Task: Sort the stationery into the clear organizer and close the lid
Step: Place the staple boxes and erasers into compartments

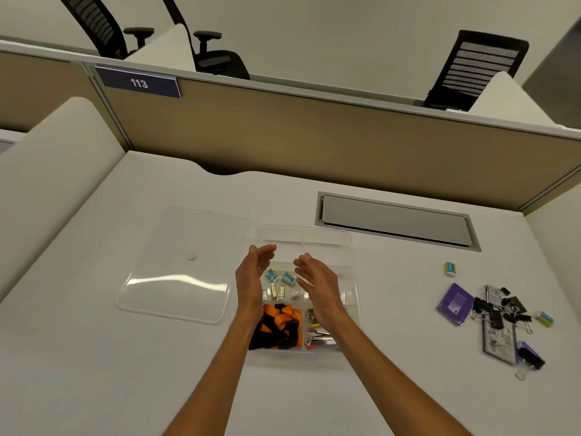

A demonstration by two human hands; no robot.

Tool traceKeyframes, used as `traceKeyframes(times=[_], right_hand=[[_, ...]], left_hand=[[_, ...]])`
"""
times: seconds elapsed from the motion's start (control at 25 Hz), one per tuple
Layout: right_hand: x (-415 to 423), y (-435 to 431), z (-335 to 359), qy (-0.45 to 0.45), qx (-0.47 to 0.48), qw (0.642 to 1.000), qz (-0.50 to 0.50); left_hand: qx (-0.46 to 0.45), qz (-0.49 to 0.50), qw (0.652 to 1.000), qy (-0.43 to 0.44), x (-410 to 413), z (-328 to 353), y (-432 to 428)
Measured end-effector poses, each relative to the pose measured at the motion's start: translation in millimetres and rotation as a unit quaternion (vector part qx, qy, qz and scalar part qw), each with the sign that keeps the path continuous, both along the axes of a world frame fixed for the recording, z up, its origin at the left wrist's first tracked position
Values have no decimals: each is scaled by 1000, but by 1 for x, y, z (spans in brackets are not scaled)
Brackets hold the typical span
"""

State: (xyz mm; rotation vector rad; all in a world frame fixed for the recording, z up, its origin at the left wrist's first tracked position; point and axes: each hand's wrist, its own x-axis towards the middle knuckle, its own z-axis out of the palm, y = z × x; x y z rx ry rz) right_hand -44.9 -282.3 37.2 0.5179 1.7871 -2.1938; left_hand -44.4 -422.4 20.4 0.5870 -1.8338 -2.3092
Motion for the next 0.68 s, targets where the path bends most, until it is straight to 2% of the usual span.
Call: traceKeyframes(times=[0.08, 0.28, 0.68], right_hand=[[0, 10, 5, 25, 17, 999, -21], [5, 48, 15, 45, 53, 996, -54], [31, 196, 3, 44, 107, 985, -129]], left_hand=[[-4, 15, 1000, 1, 0, 3, 5], [58, 24, 998, -16, -1, 8, 43], [0, -180, 984, -8, -11, 10, 211]])
